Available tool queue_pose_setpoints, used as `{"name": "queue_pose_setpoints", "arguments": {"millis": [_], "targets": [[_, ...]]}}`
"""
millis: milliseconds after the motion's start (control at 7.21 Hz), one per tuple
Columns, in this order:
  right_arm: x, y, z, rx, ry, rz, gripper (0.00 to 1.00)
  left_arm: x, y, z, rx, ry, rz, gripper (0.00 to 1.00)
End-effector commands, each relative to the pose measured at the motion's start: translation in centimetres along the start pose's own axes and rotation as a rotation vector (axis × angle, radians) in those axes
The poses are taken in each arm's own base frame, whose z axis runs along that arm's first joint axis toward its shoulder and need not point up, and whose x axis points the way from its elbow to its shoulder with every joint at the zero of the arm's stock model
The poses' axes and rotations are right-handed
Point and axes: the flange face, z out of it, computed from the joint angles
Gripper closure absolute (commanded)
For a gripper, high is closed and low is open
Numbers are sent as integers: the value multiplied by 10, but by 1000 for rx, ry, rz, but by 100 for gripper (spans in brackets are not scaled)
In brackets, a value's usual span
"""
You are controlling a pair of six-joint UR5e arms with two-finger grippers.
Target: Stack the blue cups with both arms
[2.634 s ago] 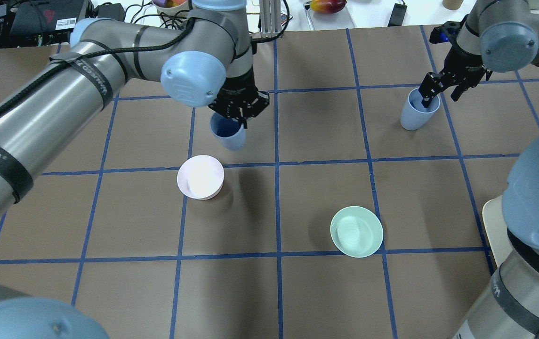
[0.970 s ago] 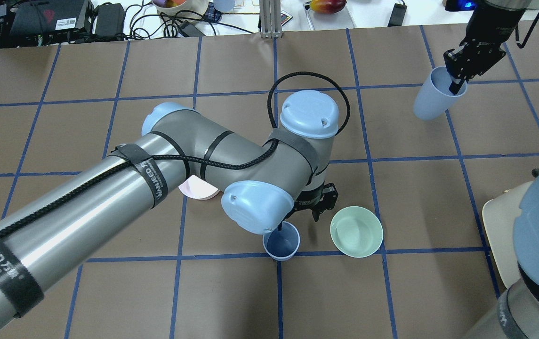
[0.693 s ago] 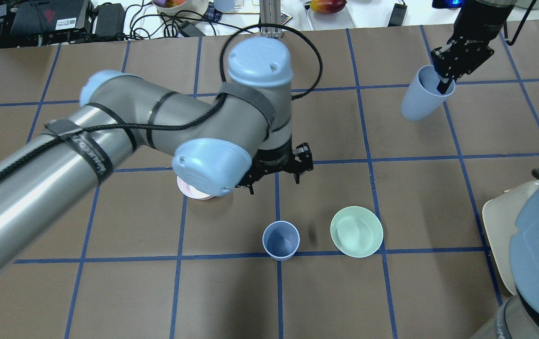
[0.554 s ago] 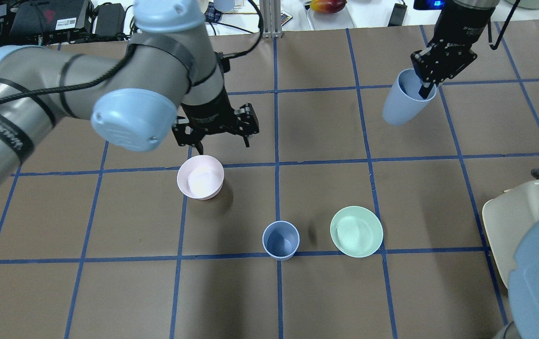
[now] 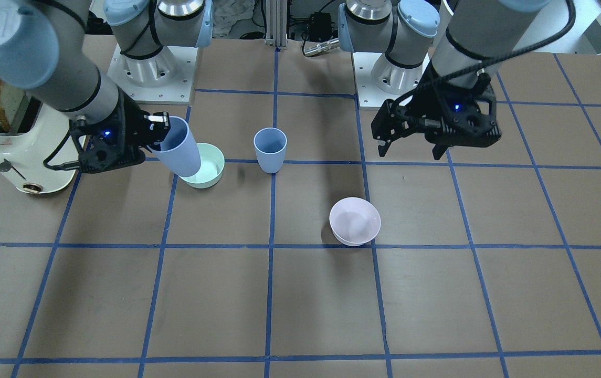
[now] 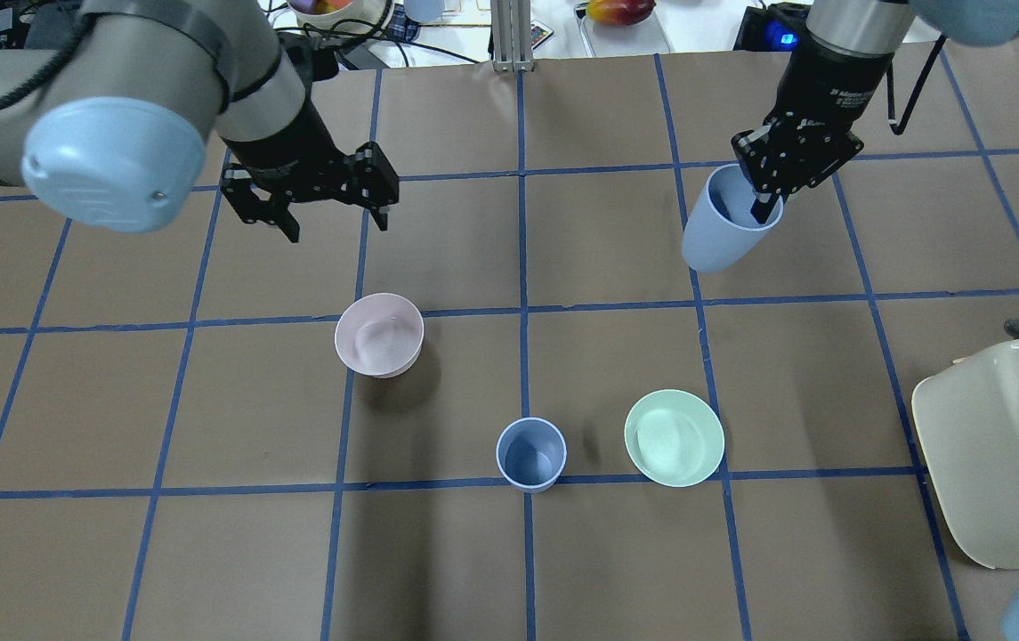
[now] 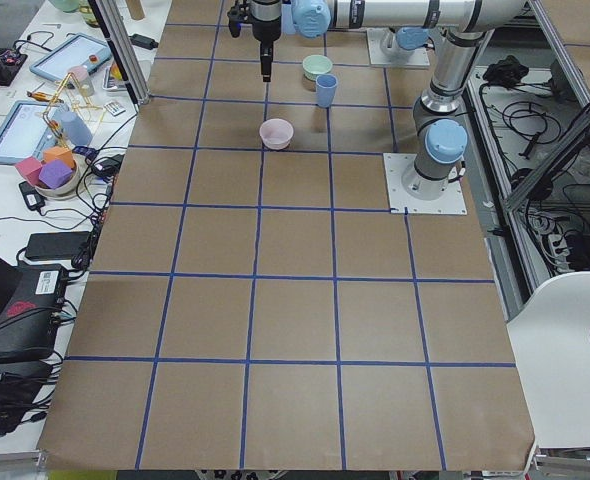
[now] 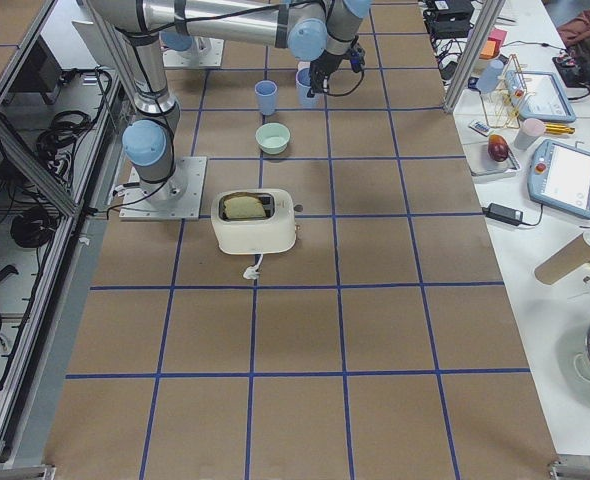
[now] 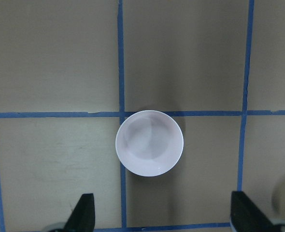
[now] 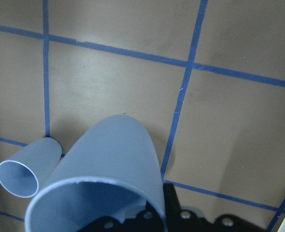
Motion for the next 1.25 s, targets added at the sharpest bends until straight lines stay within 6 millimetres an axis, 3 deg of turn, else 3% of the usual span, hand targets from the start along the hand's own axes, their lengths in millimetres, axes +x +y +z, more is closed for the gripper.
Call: {"name": "queue_pose_setpoints", "arguments": {"millis": [0, 139, 277, 693, 1109], "targets": [[-55, 30, 31, 30, -9, 8, 100, 5, 4, -16, 20, -18, -5, 0], [-95, 32, 46, 54, 11, 36, 100, 5, 14, -25, 31, -66, 10, 0], [-119, 35, 59, 55, 22, 38, 100, 6, 11, -19, 10, -67, 5, 0], [-139, 44, 104, 69, 27, 20, 100, 4, 19, -20, -22, -87, 5, 0], [-143, 46, 110, 77, 25, 43, 100, 4, 22, -24, -13, -87, 5, 0]]}}
